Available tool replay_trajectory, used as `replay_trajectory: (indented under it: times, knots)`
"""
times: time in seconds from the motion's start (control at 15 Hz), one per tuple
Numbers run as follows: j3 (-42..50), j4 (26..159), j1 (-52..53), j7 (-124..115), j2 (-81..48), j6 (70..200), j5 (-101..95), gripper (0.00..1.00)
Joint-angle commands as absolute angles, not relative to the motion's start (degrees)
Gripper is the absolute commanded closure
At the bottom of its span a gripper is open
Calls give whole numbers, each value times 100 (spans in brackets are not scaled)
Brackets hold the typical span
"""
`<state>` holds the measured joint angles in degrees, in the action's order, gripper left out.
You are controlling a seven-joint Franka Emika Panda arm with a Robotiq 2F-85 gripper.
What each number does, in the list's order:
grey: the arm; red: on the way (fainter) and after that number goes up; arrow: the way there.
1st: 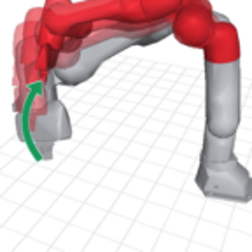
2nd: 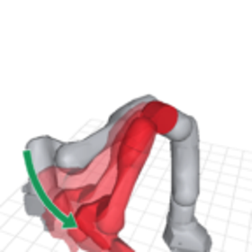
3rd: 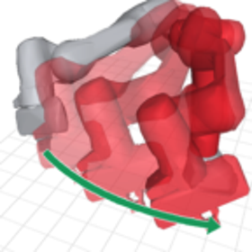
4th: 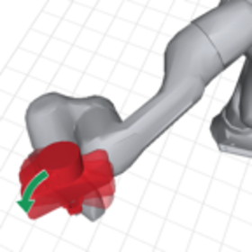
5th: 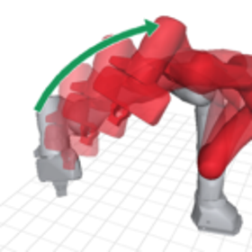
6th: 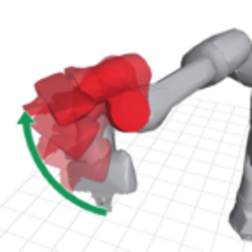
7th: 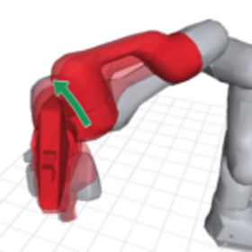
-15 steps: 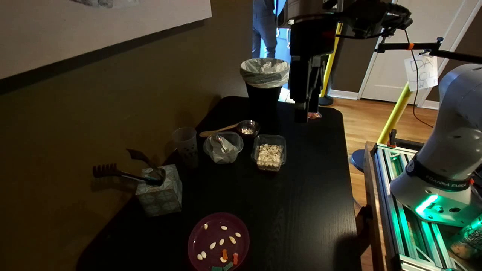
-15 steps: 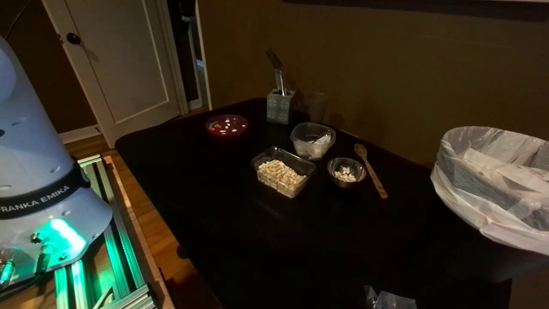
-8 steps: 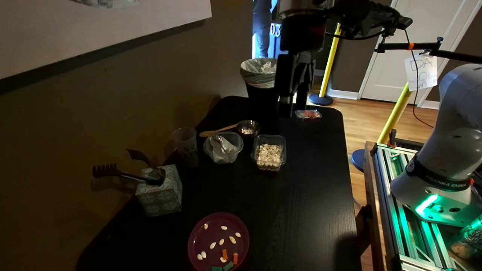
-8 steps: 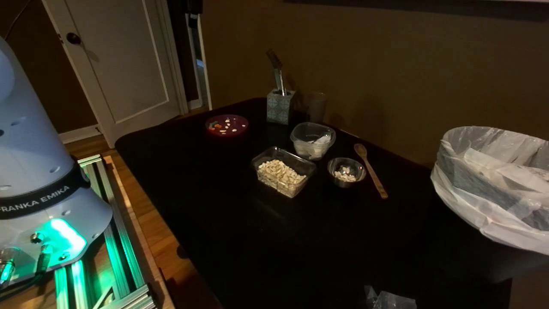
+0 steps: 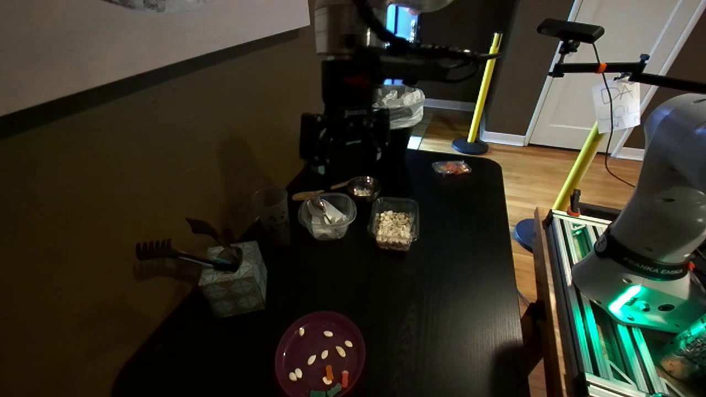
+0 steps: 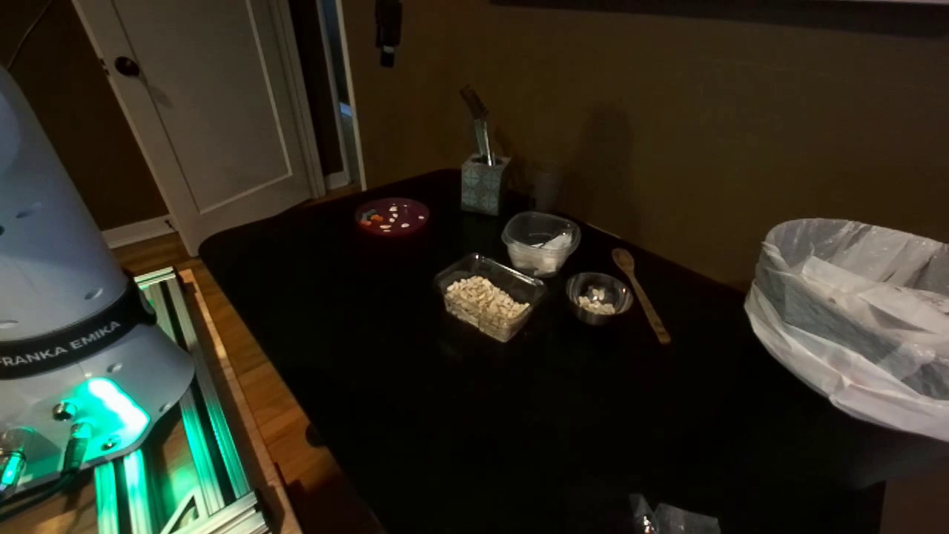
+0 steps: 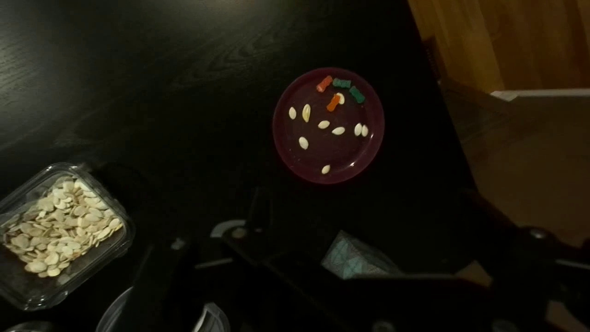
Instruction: Pick up the clear bowl closer to the wall and put it on top of the silver bowl
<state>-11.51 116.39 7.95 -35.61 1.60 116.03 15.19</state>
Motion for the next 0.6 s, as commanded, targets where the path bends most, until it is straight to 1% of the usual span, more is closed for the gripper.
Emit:
replay_trajectory:
  times: [0.0, 0.13, 0.2, 0.27, 0.53]
  knots:
    - [-1016, 10215, 862, -4709, -1289, 11265, 873, 0]
    - [-828, 9588, 912, -5016, -1938, 11057, 819, 0]
    - [-763, 9285, 897, -5058, -2228, 10739, 985, 0]
    - [-794, 10097, 934, -4723, -1531, 11249, 1019, 0]
    - [-660, 9240, 953, -4892, -2463, 10761, 1045, 0]
